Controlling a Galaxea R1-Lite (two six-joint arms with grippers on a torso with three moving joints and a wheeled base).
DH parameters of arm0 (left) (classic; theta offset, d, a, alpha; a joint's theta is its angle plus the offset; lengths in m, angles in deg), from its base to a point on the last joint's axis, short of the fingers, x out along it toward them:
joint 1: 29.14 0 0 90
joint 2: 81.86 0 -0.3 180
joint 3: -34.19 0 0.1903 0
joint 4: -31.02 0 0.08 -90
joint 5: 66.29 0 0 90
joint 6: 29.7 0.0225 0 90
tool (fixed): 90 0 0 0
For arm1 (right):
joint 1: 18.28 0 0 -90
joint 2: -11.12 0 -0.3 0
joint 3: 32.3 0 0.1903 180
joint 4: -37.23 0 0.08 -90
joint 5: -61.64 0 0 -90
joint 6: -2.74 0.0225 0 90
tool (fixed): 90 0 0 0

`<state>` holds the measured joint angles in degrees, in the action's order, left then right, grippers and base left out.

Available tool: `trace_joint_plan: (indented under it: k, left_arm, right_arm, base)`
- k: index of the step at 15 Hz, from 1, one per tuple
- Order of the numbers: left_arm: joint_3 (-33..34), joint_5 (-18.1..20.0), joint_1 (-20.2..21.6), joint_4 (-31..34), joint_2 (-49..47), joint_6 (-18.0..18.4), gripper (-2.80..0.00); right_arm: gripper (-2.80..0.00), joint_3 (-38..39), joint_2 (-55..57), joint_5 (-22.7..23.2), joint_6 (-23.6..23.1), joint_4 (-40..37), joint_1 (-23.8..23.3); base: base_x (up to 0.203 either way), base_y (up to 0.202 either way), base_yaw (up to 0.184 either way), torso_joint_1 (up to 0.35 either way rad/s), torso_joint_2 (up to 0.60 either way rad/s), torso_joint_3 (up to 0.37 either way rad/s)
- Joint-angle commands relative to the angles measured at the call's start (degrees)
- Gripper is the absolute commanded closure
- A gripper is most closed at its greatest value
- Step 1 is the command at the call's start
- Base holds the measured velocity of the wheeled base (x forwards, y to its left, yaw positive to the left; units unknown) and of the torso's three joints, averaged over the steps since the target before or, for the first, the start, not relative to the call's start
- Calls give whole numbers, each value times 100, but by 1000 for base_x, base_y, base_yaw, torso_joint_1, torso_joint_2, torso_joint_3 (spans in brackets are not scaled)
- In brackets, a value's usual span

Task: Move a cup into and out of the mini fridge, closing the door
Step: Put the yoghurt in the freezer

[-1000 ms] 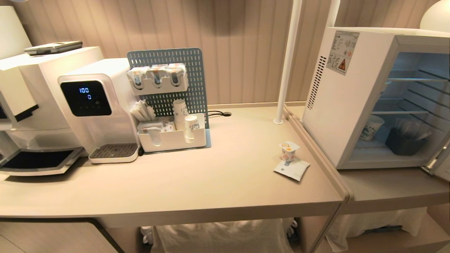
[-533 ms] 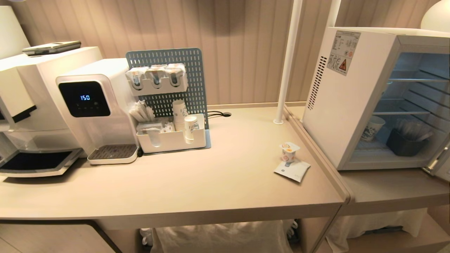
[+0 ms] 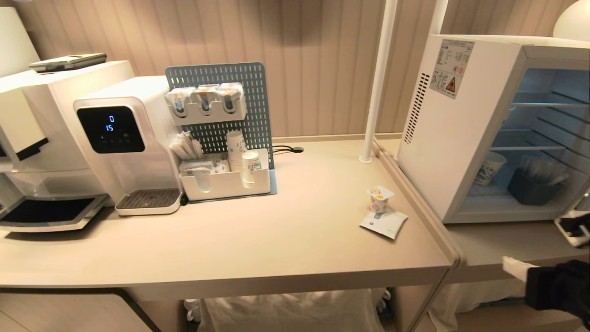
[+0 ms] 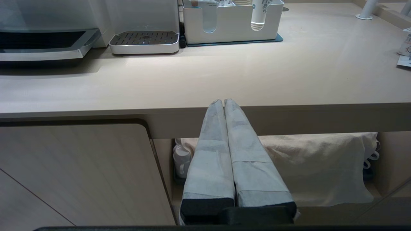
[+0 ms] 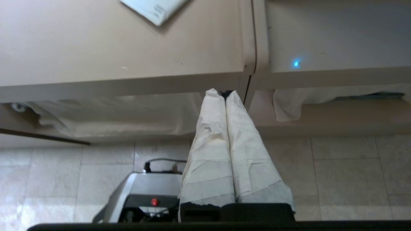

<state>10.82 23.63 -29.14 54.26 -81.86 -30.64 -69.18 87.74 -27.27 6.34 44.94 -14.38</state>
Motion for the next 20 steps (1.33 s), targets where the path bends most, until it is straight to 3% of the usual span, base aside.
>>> trace_joint_plan:
  k: [1,4,6,11,15,16,20]
  left_arm:
    - [0,-1,6,-4,0,-7,0]
    - [9,-1,8,-4,0,-10,0]
    - [1,-1,7,-4,0,-10,0]
    - [9,-1,0,-4,0,-12,0]
    - [9,-1,0,-4,0,-12,0]
    - [8,-1,8,-4,0,-19,0]
    - [9,-1,0,-4,0,-20,0]
  right_arm:
    - [0,64,2754,25,-126,2095,36]
    - [0,-265,4639,39,-654,4299,106]
    - [0,-1107,5152,35,-929,4700,190]
    - [0,-2955,4940,-4,-1026,2744,471]
    - [0,-4357,5405,-95,-926,1616,587]
    - [-280,-4643,5525,-164,-914,1371,593]
    - [-280,-5249,5934,-222,-474,839,602]
  base:
    - [0,0,0,0,0,0]
    - [0,0,0,0,0,0]
    - [0,0,0,0,0,0]
    - [0,0,0,0,0,0]
    - [0,0,0,0,0,0]
    - [0,0,0,0,0,0]
    - [0,0,0,0,0,0]
